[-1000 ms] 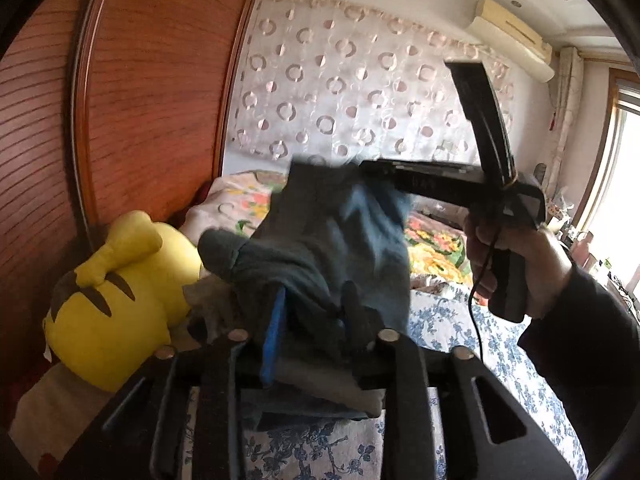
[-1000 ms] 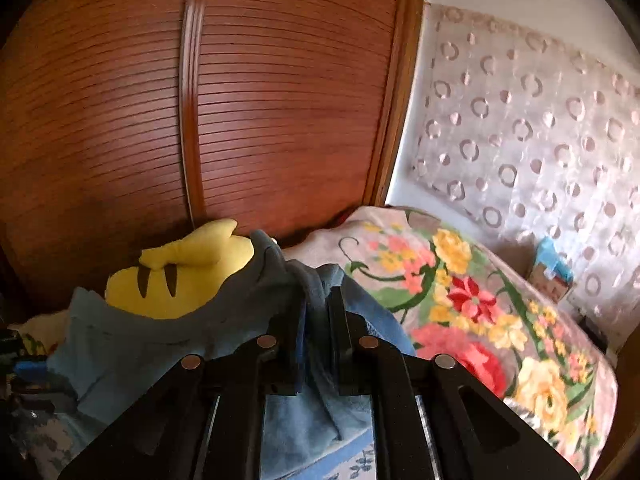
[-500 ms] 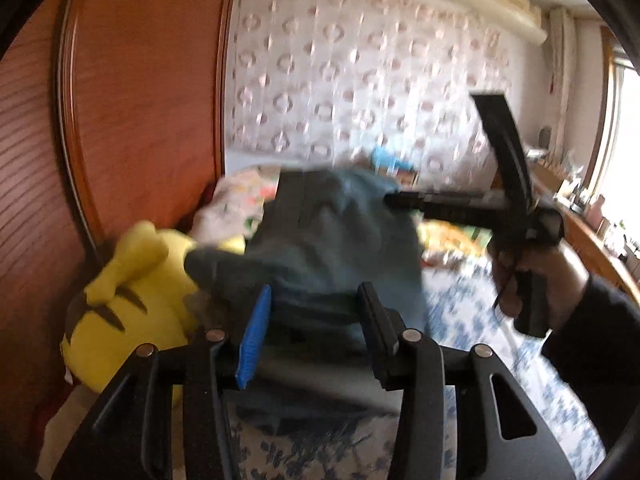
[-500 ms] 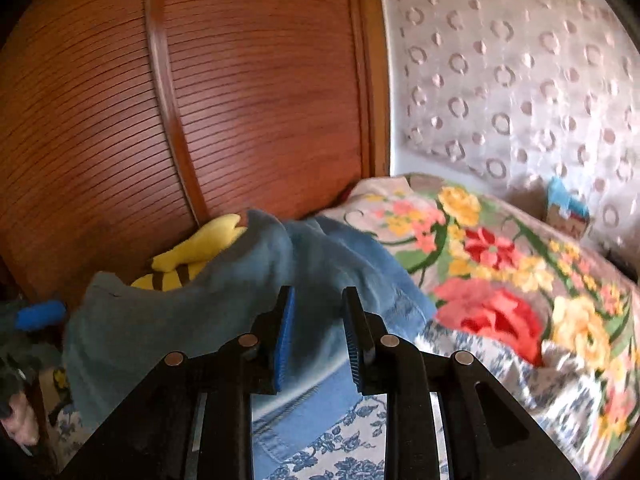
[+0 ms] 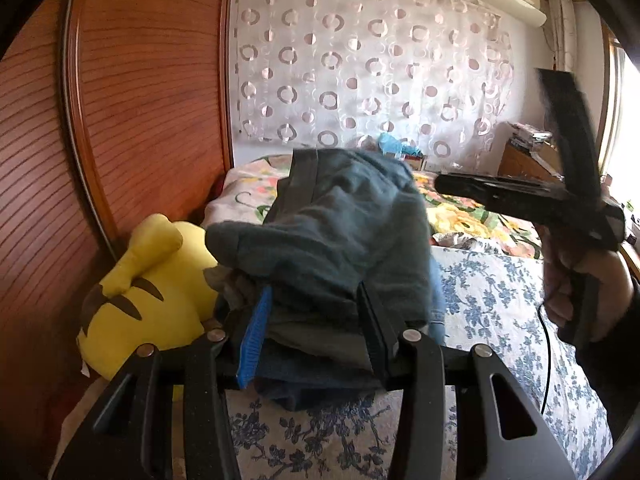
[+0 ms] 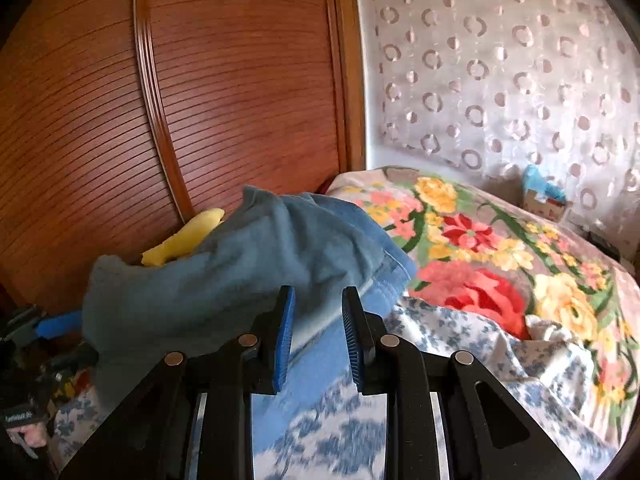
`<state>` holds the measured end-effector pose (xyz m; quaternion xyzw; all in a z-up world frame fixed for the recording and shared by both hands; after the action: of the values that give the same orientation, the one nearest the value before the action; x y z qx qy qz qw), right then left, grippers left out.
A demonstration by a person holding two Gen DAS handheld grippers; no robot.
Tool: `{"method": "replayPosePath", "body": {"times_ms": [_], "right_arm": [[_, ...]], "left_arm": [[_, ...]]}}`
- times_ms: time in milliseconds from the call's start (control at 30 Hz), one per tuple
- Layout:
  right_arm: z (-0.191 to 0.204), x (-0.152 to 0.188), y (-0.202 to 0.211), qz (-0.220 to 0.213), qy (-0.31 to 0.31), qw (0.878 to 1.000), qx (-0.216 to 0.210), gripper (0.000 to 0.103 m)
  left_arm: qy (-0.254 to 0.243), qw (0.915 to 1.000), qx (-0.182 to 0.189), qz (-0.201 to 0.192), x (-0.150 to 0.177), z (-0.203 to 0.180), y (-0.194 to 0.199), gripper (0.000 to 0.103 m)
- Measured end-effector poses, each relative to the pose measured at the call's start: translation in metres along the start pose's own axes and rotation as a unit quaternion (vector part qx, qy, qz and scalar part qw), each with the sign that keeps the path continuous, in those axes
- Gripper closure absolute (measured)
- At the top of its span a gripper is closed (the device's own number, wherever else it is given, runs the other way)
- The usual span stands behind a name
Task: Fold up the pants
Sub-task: 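Lower the folded shorts onto the jeans stack with both tools, then open both tools and pull them back from the stack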
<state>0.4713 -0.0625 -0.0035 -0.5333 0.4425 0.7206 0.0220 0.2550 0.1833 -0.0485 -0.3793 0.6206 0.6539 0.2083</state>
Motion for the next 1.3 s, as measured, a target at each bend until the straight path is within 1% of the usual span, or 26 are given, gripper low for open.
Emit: {"method": "replayPosePath", "body": {"times_ms": [33,100,233,300,533,567,633,667,700,767,800,833,900,967,1033,1167,1300], "right_arm": [[0.005,0.005,0.011,-0.005,-0.001,1.000,-0.003,0.078],[0.014,0.012,0.026,-0.008,-0.001,1.000,0.003,0.078],[0.024,0.029,0.049,-0.009,-0.002,1.000,0.013,0.078],[0.028,0.035,0.059,-0.013,-0.005,1.000,0.021,0.078],[0.046,0.053,0.103,-0.029,-0.020,0.999,0.028,0.078],[0.048,0.055,0.109,-0.032,-0.021,0.999,0.029,0.077],[0.052,0.060,0.122,-0.038,-0.022,0.998,0.035,0.070],[0.054,0.063,0.126,-0.040,-0.022,0.998,0.038,0.068],[0.057,0.065,0.131,-0.041,-0.023,0.998,0.040,0.065],[0.060,0.071,0.140,-0.045,-0.027,0.998,0.042,0.061],[0.062,0.074,0.145,-0.047,-0.027,0.998,0.044,0.059],[0.065,0.077,0.149,-0.048,-0.028,0.997,0.048,0.059],[0.068,0.083,0.158,-0.051,-0.031,0.997,0.050,0.058],[0.067,0.085,0.161,-0.054,-0.035,0.997,0.052,0.057],[0.069,0.090,0.169,-0.057,-0.038,0.996,0.055,0.053],[0.070,0.100,0.178,-0.059,-0.043,0.995,0.060,0.049],[0.075,0.112,0.192,-0.063,-0.053,0.994,0.066,0.044]], "left_arm": [[-0.002,1.0000,-0.001,-0.002,0.000,-0.001,0.004,0.058],[-0.006,1.0000,0.002,-0.008,0.000,-0.003,0.013,0.058],[-0.008,0.9998,0.004,-0.019,0.001,-0.007,0.030,0.058],[-0.012,0.9997,0.005,-0.023,0.003,-0.010,0.038,0.058],[-0.023,0.9991,0.019,-0.030,0.008,-0.019,0.062,0.057],[-0.024,0.9990,0.020,-0.031,0.009,-0.020,0.065,0.057],[-0.027,0.9987,0.027,-0.035,0.011,-0.023,0.073,0.055],[-0.027,0.9986,0.030,-0.035,0.011,-0.023,0.076,0.051],[-0.026,0.9984,0.035,-0.037,0.012,-0.024,0.079,0.049],[-0.028,0.9980,0.041,-0.039,0.015,-0.025,0.085,0.037],[-0.031,0.9977,0.045,-0.041,0.016,-0.027,0.089,0.034],[-0.033,0.9973,0.050,-0.042,0.018,-0.029,0.092,0.027],[-0.038,0.9967,0.057,-0.044,0.021,-0.033,0.098,0.024],[-0.044,0.9961,0.063,-0.044,0.024,-0.037,0.104,0.018],[-0.050,0.9955,0.066,-0.047,0.026,-0.040,0.110,0.018],[-0.066,0.9939,0.059,-0.065,0.030,-0.049,0.129,0.018],[-0.070,0.9922,0.067,-0.078,0.031,-0.055,0.145,0.018]]}}
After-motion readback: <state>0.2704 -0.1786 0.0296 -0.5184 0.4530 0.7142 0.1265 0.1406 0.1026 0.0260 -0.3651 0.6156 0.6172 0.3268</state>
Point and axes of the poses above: each gripper's, at about its wrist camera, not at the fingertips, and y roughly against the way its jaws point, z to its left, x to its underside, the point moved 5 cm from there along -y, roughly the way its jaws point, and after that the axes turned 6 degrees about z, right-handed, at the moved point
